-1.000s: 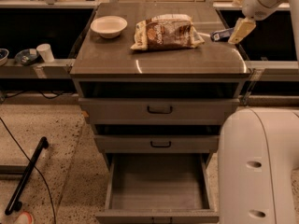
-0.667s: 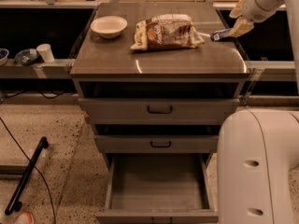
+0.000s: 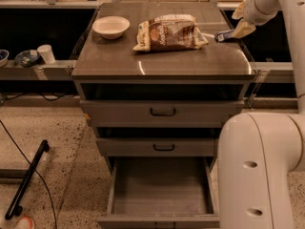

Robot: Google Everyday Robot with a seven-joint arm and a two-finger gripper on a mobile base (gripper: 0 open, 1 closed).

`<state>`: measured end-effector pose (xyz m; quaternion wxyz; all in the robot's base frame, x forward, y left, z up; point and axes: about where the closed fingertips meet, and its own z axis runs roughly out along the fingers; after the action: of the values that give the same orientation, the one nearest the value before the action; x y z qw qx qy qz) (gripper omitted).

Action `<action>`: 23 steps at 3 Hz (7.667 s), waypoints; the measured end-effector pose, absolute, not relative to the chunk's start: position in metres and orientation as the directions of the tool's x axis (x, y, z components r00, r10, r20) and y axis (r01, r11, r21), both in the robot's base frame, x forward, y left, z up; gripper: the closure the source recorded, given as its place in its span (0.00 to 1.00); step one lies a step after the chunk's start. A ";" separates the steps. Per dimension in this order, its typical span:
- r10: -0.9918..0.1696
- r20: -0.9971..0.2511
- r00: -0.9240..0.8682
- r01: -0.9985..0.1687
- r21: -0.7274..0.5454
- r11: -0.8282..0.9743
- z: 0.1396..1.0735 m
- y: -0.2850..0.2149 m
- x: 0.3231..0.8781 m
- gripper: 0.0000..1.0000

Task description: Place rxbar blueberry into bottom drawer

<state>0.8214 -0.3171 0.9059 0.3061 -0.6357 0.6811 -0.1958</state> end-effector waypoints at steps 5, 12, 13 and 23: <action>-0.999 -0.016 0.042 -0.674 -0.739 -0.017 0.873 -0.335 0.869 0.42; -1.000 0.011 0.020 -0.643 -0.766 -0.021 0.853 -0.340 0.891 0.72; -1.000 0.007 0.016 -0.645 -0.764 -0.015 0.852 -0.342 0.890 0.94; -0.722 -0.020 0.691 -0.462 -0.781 -0.420 0.935 -0.196 0.757 1.00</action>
Offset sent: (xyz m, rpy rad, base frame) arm 0.0587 -0.0097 -0.0039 -0.1122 -0.0827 0.0960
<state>0.7574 -0.1962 0.9348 0.4022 -0.8270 0.3579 -0.1619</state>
